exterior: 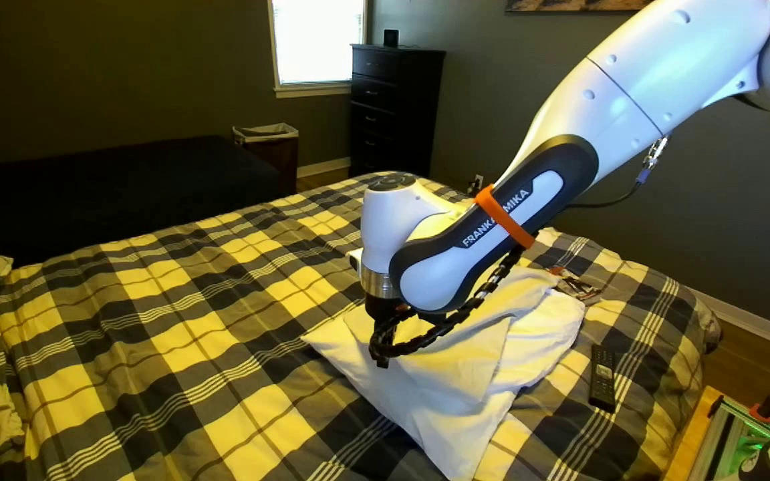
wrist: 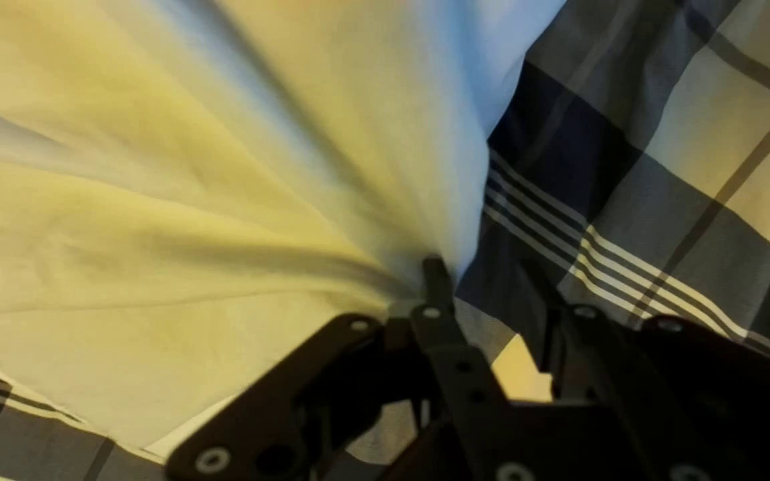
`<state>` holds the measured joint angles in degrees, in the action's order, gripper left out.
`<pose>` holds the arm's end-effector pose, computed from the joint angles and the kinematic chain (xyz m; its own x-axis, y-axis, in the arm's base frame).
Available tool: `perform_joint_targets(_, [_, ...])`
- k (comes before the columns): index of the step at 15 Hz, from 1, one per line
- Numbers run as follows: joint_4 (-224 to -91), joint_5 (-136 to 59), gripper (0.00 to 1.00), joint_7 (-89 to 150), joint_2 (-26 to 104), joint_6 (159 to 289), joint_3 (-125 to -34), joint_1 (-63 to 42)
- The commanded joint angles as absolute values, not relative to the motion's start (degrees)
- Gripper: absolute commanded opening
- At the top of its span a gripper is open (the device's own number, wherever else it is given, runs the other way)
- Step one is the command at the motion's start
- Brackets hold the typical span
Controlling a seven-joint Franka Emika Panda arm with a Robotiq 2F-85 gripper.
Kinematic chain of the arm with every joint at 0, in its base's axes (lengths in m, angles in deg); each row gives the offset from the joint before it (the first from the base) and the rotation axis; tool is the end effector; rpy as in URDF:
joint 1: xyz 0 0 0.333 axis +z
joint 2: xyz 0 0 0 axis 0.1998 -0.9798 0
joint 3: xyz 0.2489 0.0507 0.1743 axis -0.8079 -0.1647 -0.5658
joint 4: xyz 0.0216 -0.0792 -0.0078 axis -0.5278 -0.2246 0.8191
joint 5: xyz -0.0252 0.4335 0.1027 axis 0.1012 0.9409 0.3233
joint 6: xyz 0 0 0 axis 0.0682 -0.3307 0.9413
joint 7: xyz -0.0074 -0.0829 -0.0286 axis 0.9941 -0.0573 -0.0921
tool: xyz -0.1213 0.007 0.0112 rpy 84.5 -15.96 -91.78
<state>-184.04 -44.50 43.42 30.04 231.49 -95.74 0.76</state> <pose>0.5580 0.2597 0.1487 0.7806 0.6247 -0.0175 0.6247 -0.7808 -0.0064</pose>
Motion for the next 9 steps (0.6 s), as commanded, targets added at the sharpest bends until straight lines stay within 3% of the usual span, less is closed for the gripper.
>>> perform_joint_targets(1, [-191.55, -48.84, 0.62, 39.37, 37.01, 232.87, -93.44, 3.13])
perform_joint_targets(6, [-201.73, -49.35, 0.99, 36.96, 44.07, 233.83, -93.84, 2.3])
perform_joint_targets(9, [-207.13, -58.66, 1.0, 30.81, 48.35, 238.21, -91.15, 3.03])
